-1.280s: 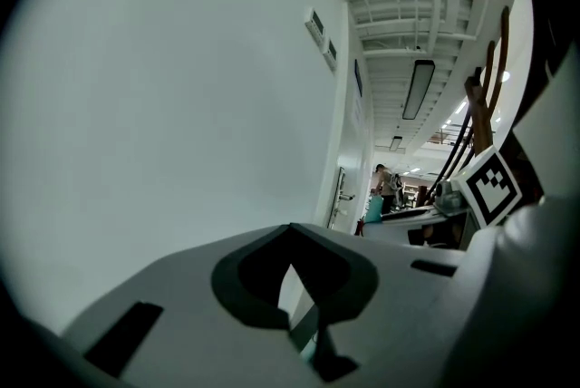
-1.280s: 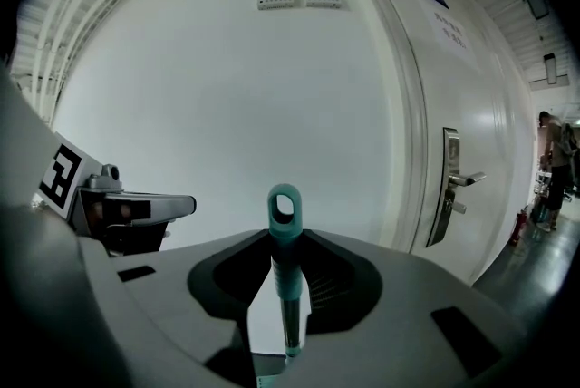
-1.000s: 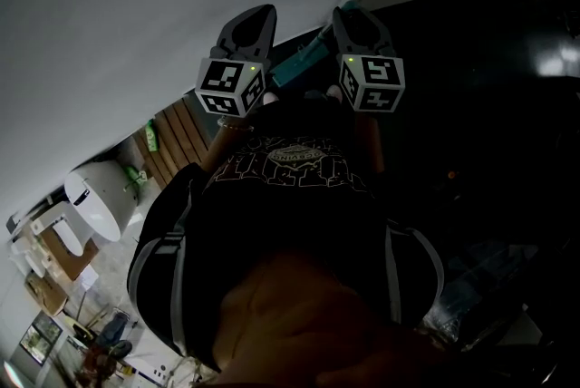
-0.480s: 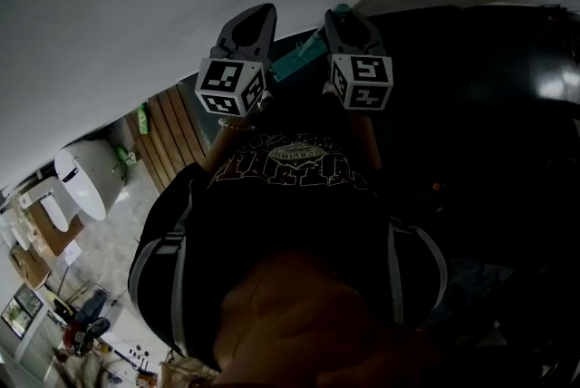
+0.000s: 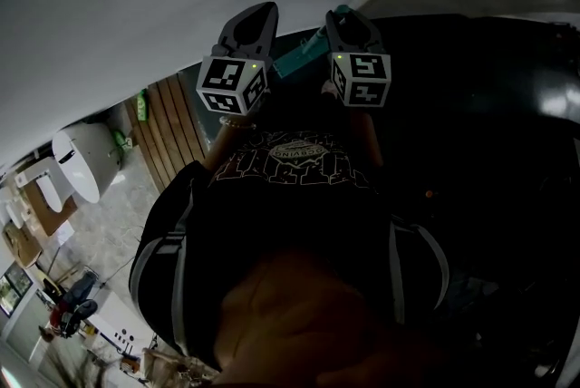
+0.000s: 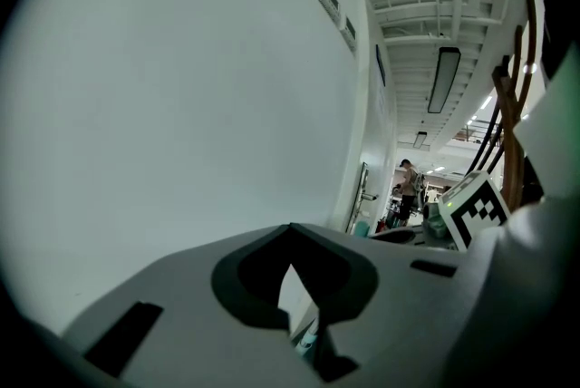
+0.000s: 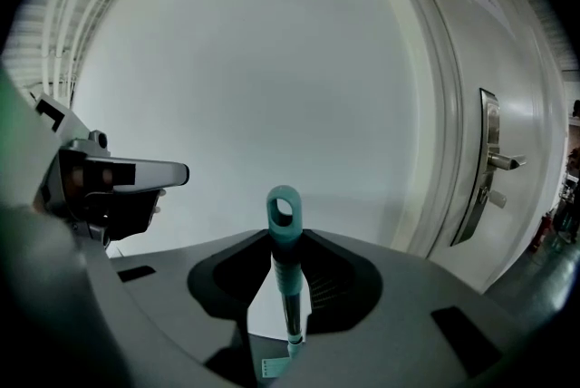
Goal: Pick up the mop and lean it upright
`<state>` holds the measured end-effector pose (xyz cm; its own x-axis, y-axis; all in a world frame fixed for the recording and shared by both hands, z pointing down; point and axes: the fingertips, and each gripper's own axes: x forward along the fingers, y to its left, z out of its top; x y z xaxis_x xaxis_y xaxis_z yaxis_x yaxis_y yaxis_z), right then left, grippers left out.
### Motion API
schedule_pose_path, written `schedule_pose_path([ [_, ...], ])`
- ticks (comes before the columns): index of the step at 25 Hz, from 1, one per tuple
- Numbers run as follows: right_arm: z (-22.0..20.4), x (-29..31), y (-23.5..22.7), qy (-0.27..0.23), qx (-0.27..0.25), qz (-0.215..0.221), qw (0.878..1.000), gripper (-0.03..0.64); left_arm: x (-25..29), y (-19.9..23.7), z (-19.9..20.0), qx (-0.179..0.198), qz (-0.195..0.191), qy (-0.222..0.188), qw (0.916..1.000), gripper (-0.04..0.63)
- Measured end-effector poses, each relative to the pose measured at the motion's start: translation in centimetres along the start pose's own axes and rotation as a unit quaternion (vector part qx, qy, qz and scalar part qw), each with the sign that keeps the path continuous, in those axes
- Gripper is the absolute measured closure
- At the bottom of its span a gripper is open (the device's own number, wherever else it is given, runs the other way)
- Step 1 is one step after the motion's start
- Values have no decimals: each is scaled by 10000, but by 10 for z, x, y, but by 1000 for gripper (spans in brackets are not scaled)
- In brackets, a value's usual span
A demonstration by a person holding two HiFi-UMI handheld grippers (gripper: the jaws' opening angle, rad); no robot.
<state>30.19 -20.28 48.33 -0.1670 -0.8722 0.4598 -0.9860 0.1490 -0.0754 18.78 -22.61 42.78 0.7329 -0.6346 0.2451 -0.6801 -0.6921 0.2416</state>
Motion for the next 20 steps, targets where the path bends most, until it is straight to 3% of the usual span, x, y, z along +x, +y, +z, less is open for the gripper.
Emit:
schedule_pose_path([
  [20,10,45,-6,16,-263,314,9992,502,3,16,3,-94,359,-45,9993,557],
])
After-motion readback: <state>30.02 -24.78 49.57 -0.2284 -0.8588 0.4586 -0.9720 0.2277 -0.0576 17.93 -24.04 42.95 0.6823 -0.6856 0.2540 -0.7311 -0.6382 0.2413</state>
